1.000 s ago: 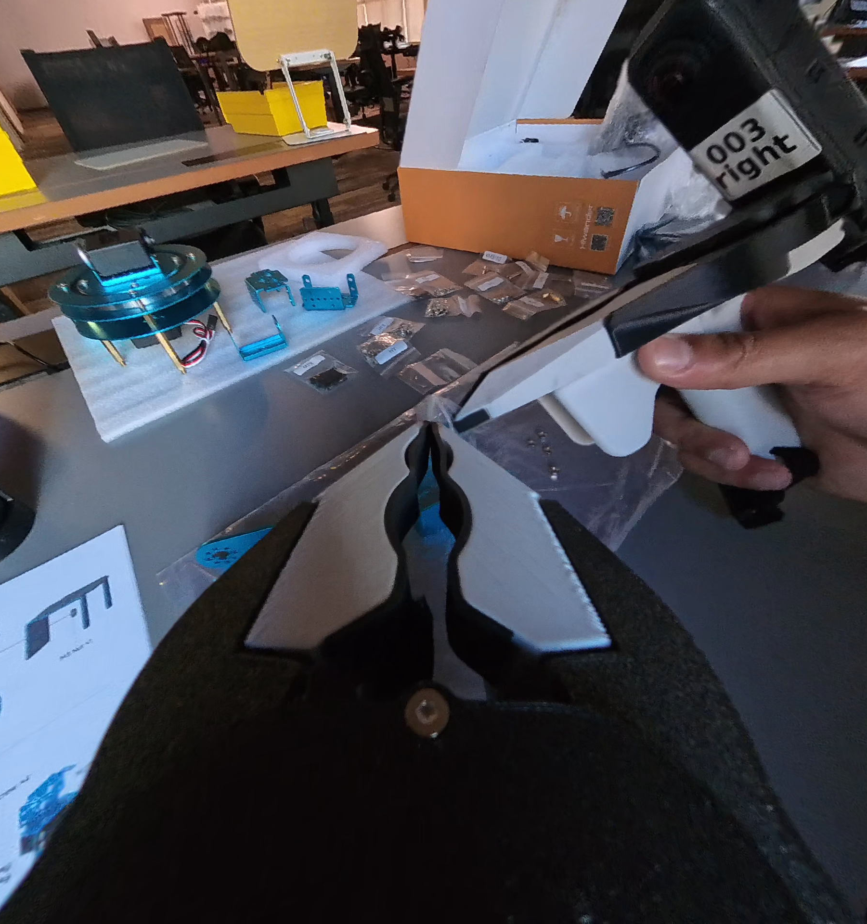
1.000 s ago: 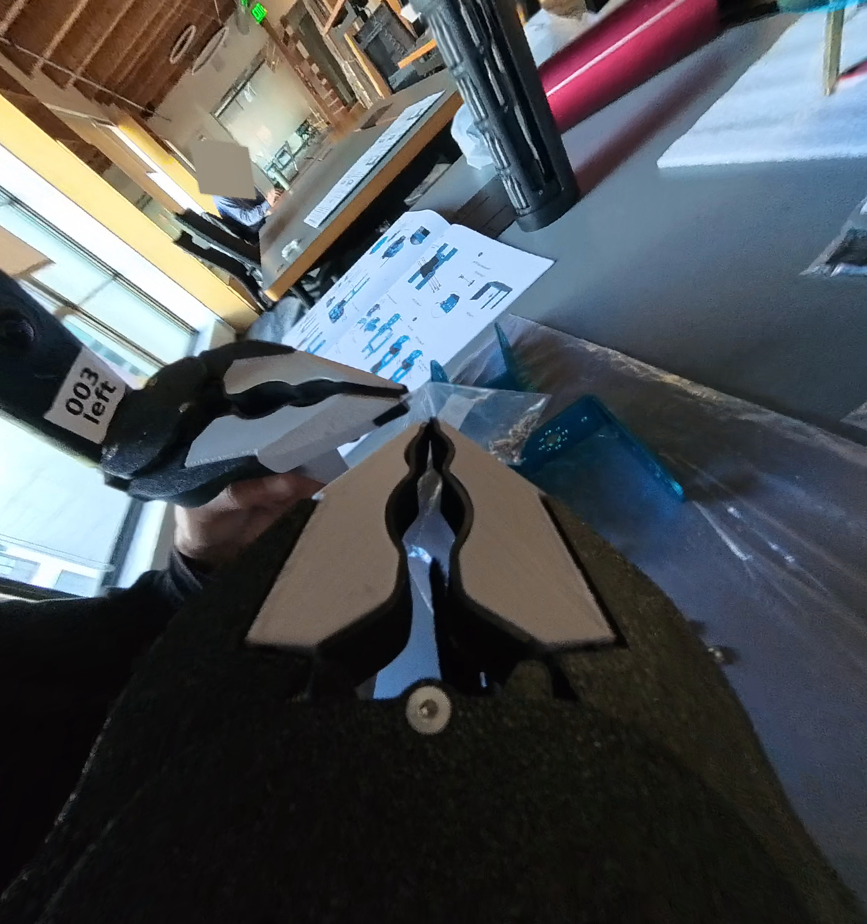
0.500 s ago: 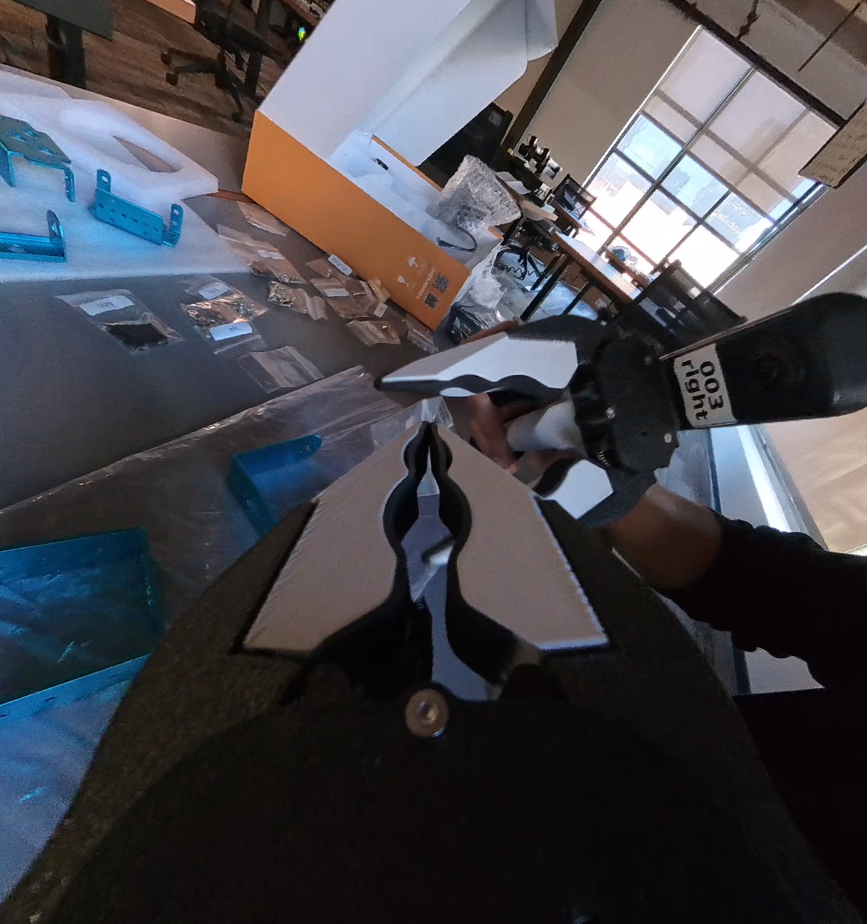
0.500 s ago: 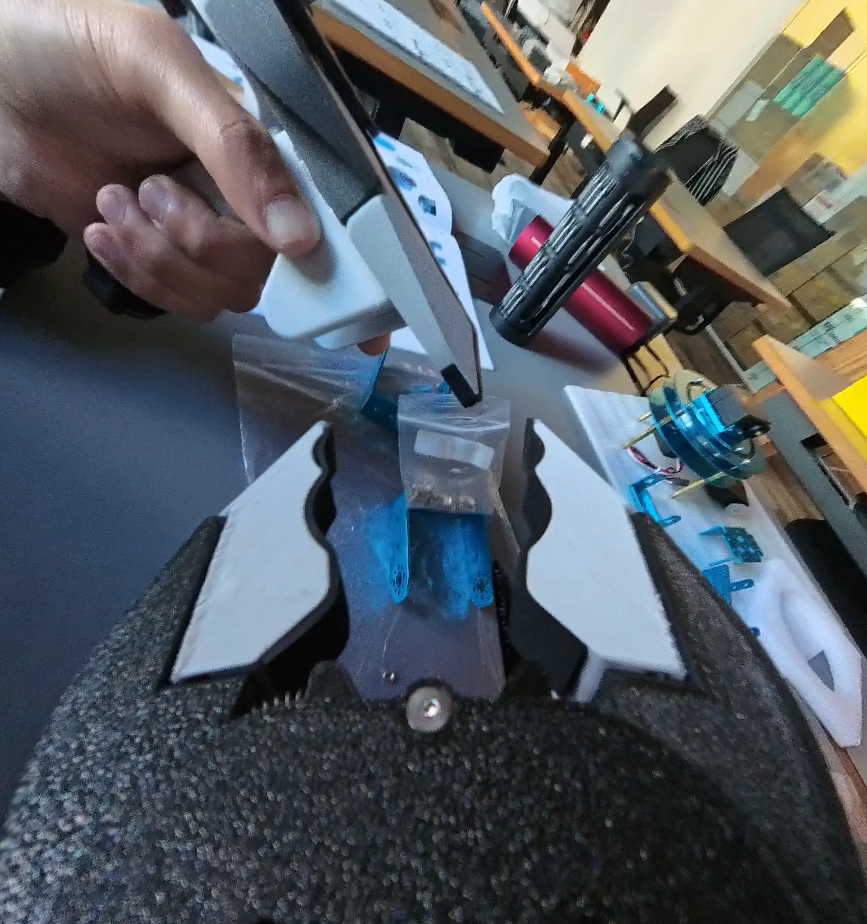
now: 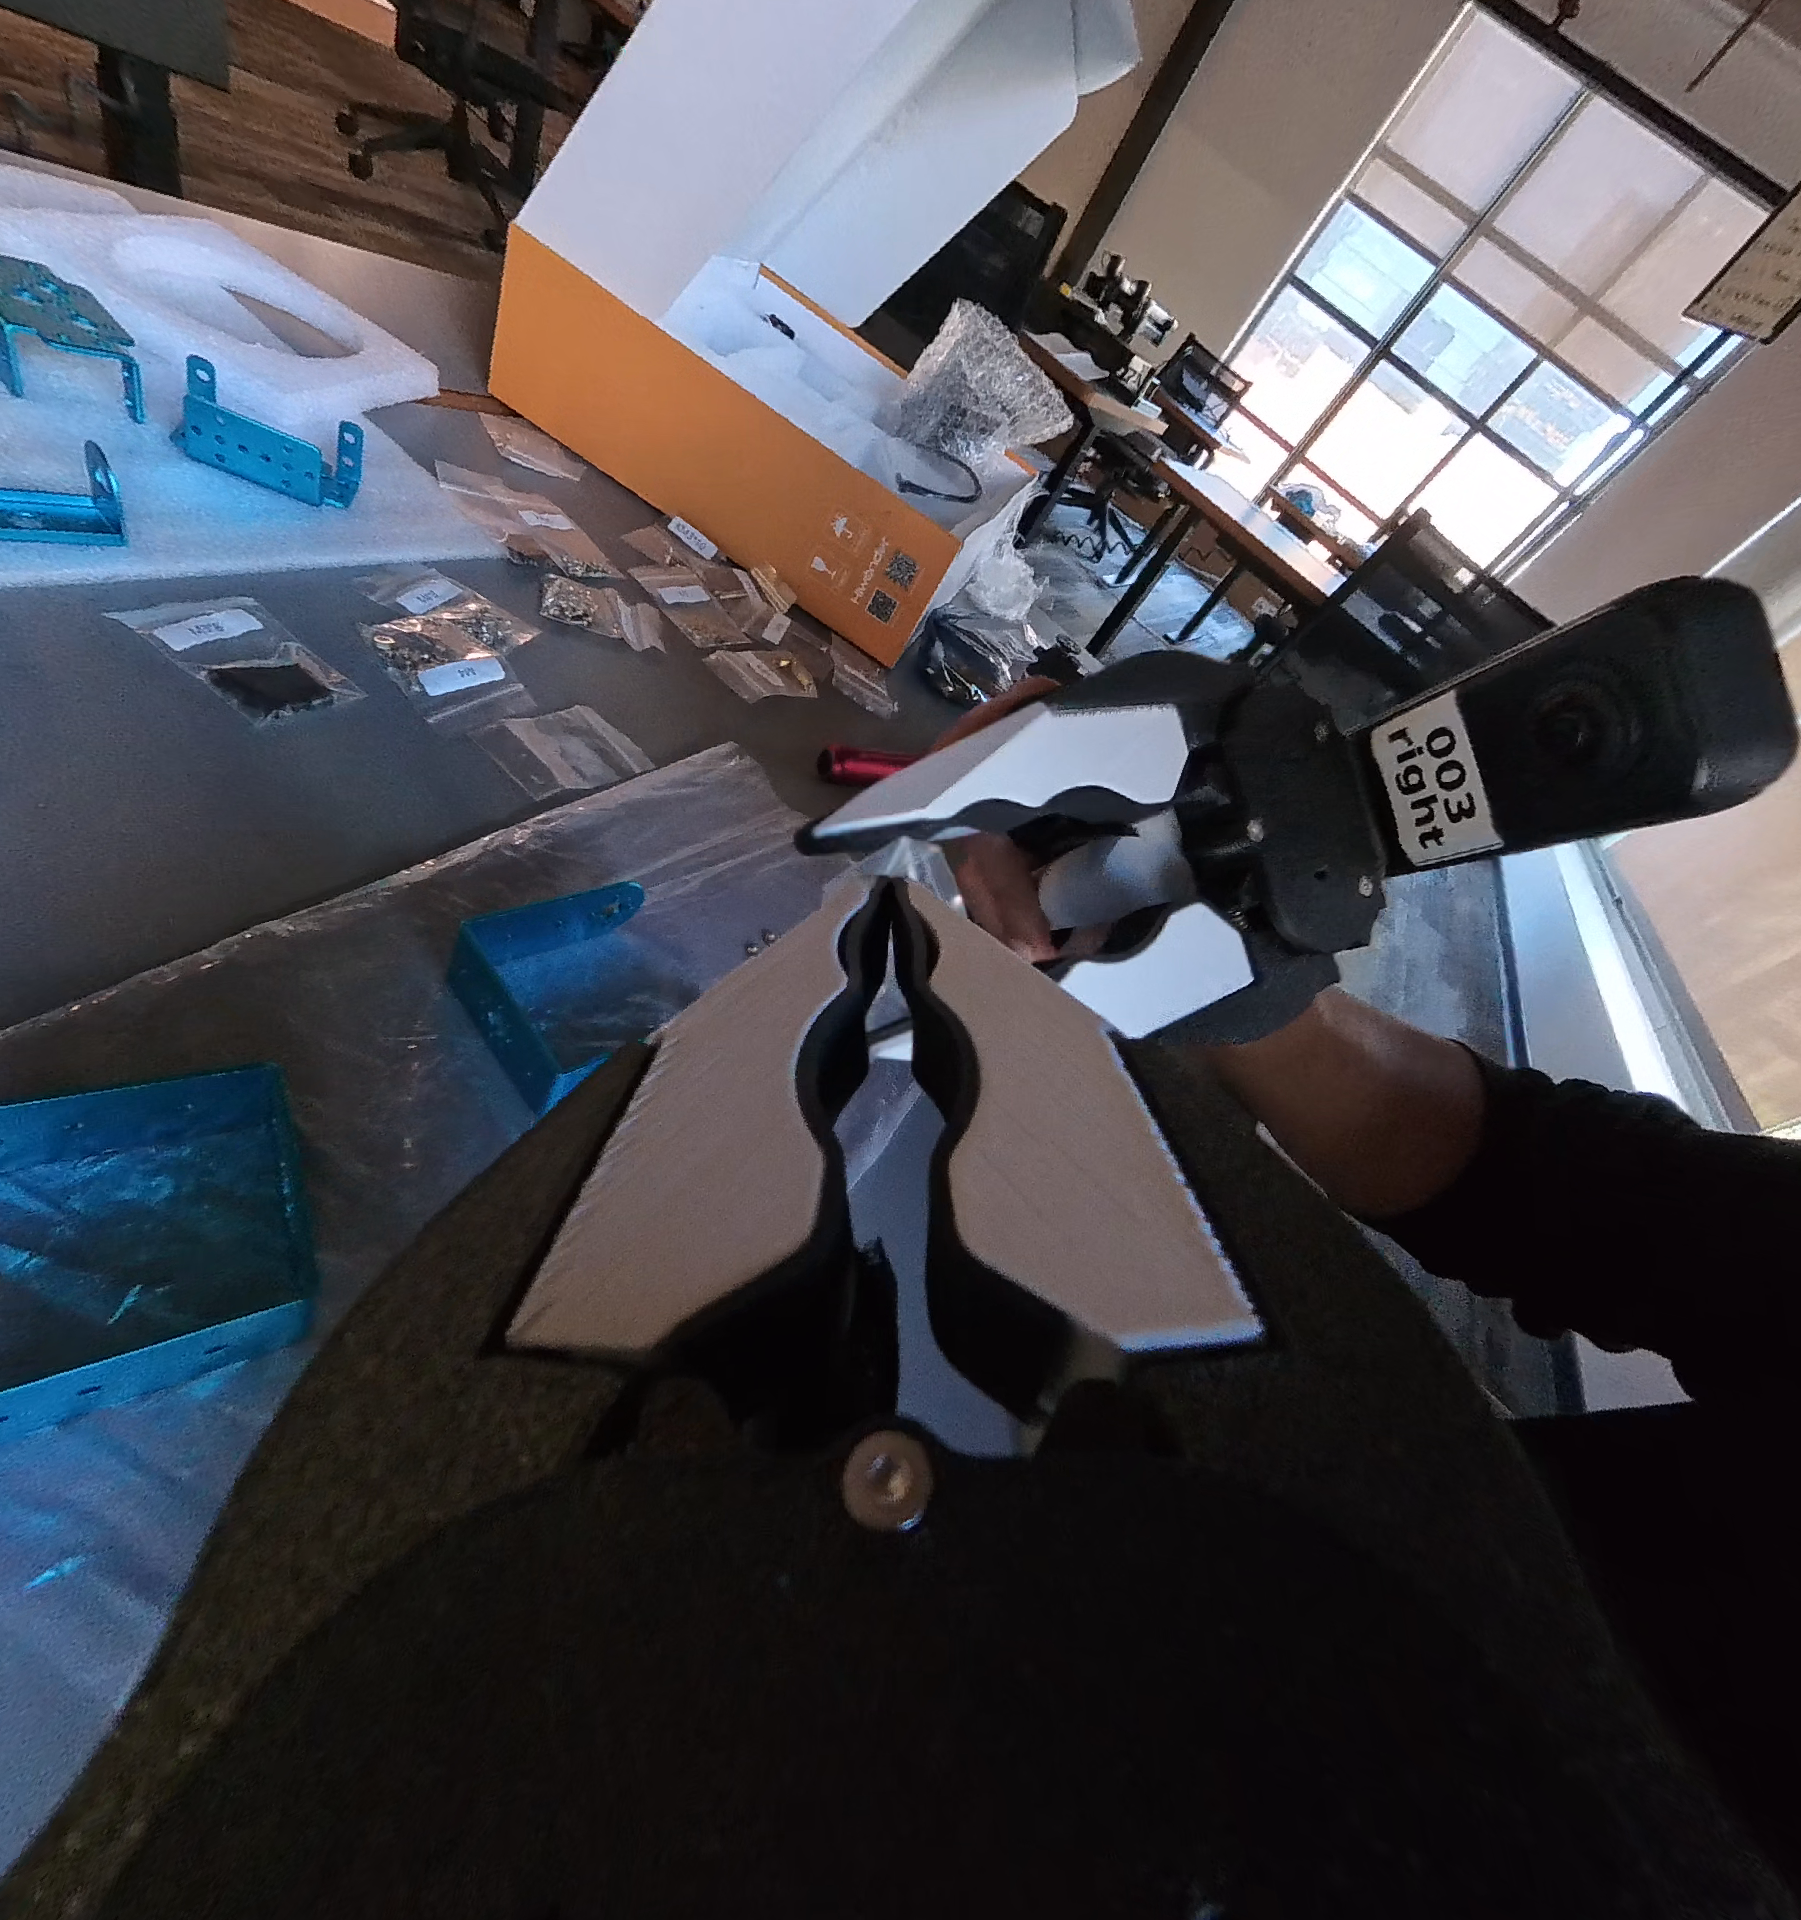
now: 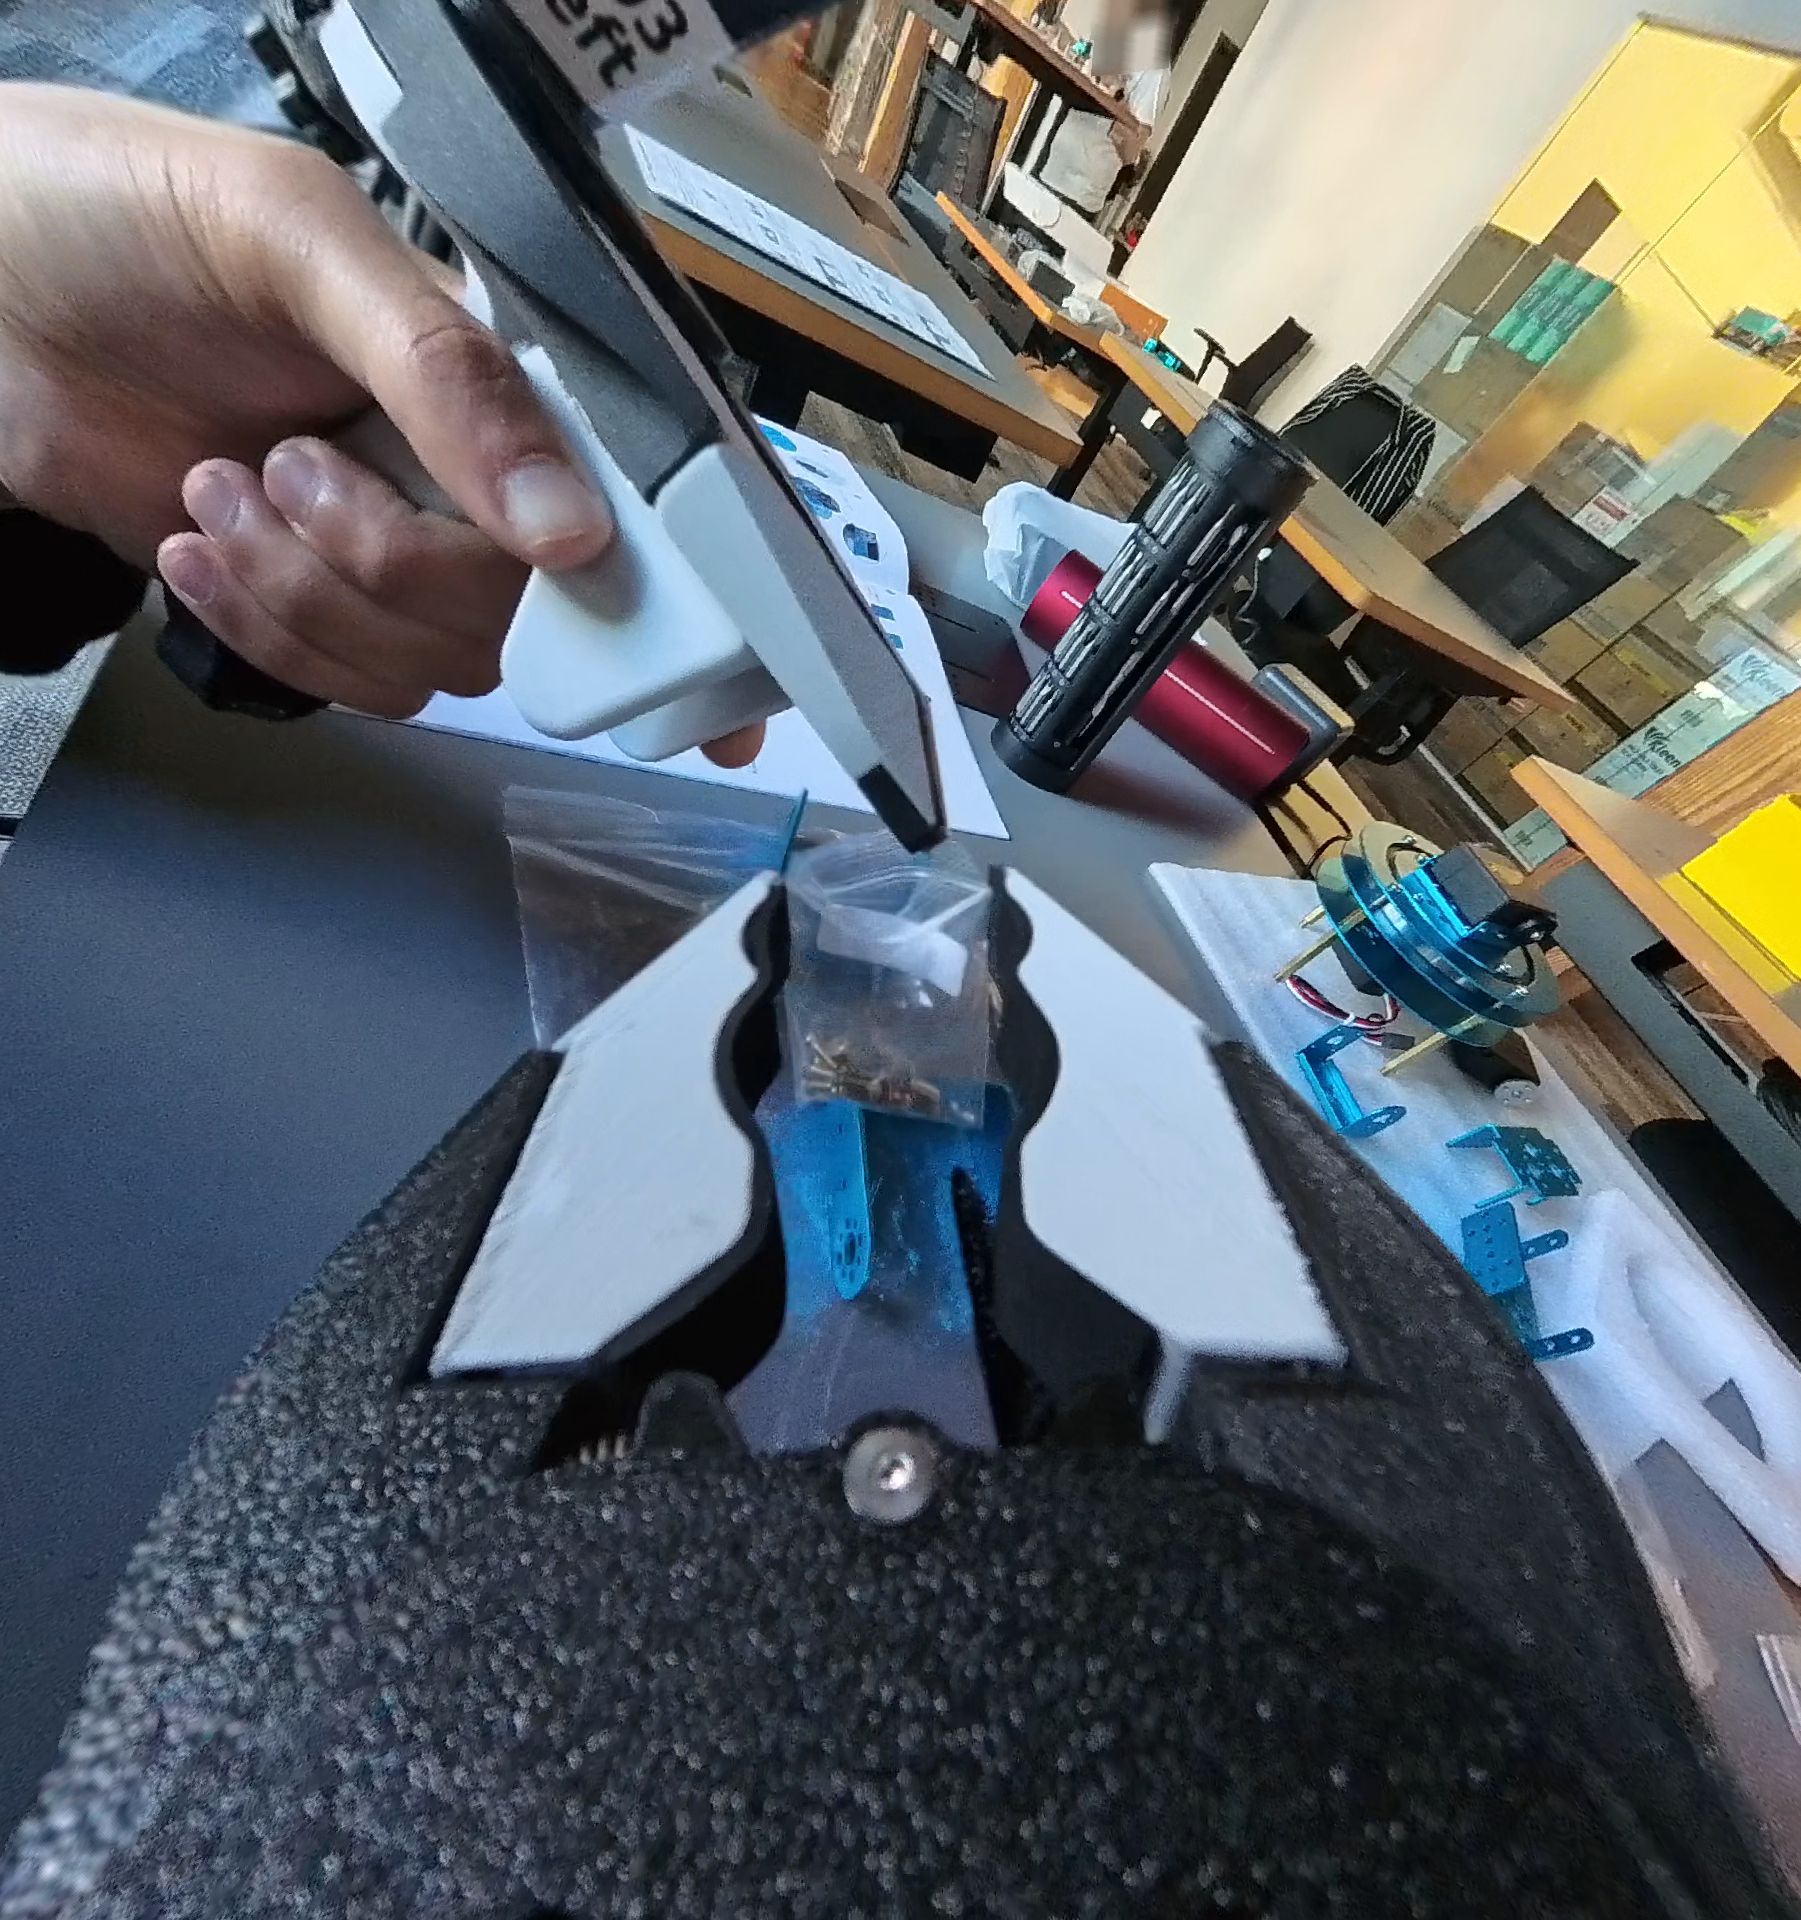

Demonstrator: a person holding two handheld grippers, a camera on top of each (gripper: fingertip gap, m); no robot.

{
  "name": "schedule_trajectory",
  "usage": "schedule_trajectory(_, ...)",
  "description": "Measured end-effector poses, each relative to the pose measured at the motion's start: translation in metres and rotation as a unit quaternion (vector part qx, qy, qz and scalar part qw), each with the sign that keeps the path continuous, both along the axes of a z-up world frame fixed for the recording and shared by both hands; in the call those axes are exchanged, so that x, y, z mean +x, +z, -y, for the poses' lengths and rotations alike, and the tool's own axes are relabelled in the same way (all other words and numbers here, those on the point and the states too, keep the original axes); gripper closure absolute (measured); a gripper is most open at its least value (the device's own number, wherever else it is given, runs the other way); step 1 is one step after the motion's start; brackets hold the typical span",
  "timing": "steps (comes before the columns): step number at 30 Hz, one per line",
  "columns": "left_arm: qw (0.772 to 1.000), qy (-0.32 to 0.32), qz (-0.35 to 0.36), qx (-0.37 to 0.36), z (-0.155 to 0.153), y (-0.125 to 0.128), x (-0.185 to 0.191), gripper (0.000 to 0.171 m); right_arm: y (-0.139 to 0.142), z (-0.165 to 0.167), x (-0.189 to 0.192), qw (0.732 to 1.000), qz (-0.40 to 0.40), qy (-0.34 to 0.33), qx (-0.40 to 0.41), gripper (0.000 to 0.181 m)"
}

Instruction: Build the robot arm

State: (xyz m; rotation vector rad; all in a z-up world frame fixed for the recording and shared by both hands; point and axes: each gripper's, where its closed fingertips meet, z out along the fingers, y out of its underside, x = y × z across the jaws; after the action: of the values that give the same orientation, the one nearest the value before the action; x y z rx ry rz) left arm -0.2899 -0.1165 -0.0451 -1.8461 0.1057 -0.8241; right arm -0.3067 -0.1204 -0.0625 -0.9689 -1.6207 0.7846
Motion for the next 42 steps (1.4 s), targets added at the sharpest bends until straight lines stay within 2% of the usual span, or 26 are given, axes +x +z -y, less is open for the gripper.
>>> schedule_trajectory(2, 1.000, 0.003, -0.005, 0.003, 0.001, 0.001, 0.001, 0.171, 0.000, 0.000, 0.000, 1.000, -0.003, 0.001, 0.009, 0.144)
schedule_trajectory(4, 1.000, -0.005, 0.019, 0.000, 0.003, 0.005, 0.003, 0.171, 0.002, 0.002, 0.001, 1.000, -0.006, 0.005, 0.013, 0.139)
schedule_trajectory(6, 1.000, 0.019, 0.005, 0.009, 0.002, 0.007, -0.007, 0.171, 0.012, 0.003, 0.007, 0.999, -0.027, 0.018, -0.019, 0.133)
schedule_trajectory(8, 0.999, 0.042, -0.013, 0.023, 0.002, 0.010, -0.016, 0.171, 0.026, -0.003, 0.016, 0.995, -0.042, 0.018, -0.085, 0.133)
schedule_trajectory(10, 0.998, 0.047, -0.009, 0.030, 0.004, 0.012, -0.018, 0.171, 0.035, 0.002, 0.022, 0.981, -0.027, 0.042, -0.189, 0.147)
schedule_trajectory(11, 0.998, 0.058, -0.015, 0.034, 0.003, 0.011, -0.020, 0.171, 0.035, 0.001, 0.020, 0.969, -0.014, 0.033, -0.246, 0.152)
schedule_trajectory(13, 0.995, 0.080, -0.036, 0.039, -0.001, 0.007, -0.024, 0.171, 0.029, 0.002, 0.012, 0.941, 0.010, 0.011, -0.337, 0.148)
schedule_trajectory(14, 0.993, 0.095, -0.046, 0.044, -0.004, 0.005, -0.027, 0.171, 0.021, -0.004, 0.008, 0.929, 0.026, -0.022, -0.367, 0.148)
schedule_trajectory(16, 0.990, 0.115, -0.062, 0.050, -0.008, 0.002, -0.027, 0.171, 0.018, 0.000, 0.000, 0.920, 0.032, -0.021, -0.389, 0.148)
schedule_trajectory(20, 0.987, 0.131, -0.079, 0.055, -0.013, -0.005, -0.020, 0.171, 0.000, -0.017, -0.009, 0.927, 0.050, -0.095, -0.359, 0.153)
schedule_trajectory(25, 0.986, 0.141, -0.073, 0.053, -0.017, -0.011, -0.018, 0.171, -0.013, -0.022, -0.011, 0.913, 0.077, -0.110, -0.384, 0.179)
schedule_trajectory(29, 0.985, 0.150, -0.069, 0.047, -0.017, -0.017, -0.022, 0.171, -0.014, -0.035, -0.002, 0.908, 0.089, -0.142, -0.385, 0.181)
schedule_trajectory(33, 0.985, 0.144, -0.080, 0.043, -0.017, -0.027, -0.013, 0.171, -0.022, -0.039, 0.001, 0.928, 0.136, -0.176, -0.298, 0.181)
schedule_trajectory(35, 0.987, 0.139, -0.069, 0.042, -0.014, -0.028, -0.010, 0.171, -0.021, -0.034, 0.000, 0.941, 0.173, -0.163, -0.239, 0.181)
schedule_trajectory(39, 0.988, 0.133, -0.036, 0.072, -0.002, -0.018, -0.016, 0.171, -0.001, -0.037, -0.007, 0.958, 0.228, -0.152, -0.089, 0.181)
schedule_trajectory(40, 0.988, 0.131, -0.033, 0.080, 0.002, -0.015, -0.019, 0.168, 0.007, -0.043, -0.008, 0.957, 0.238, -0.157, -0.045, 0.181)
schedule_trajectory(42, 0.988, 0.117, -0.043, 0.095, 0.015, -0.010, -0.023, 0.149, 0.019, -0.044, -0.013, 0.953, 0.266, -0.144, 0.006, 0.181)
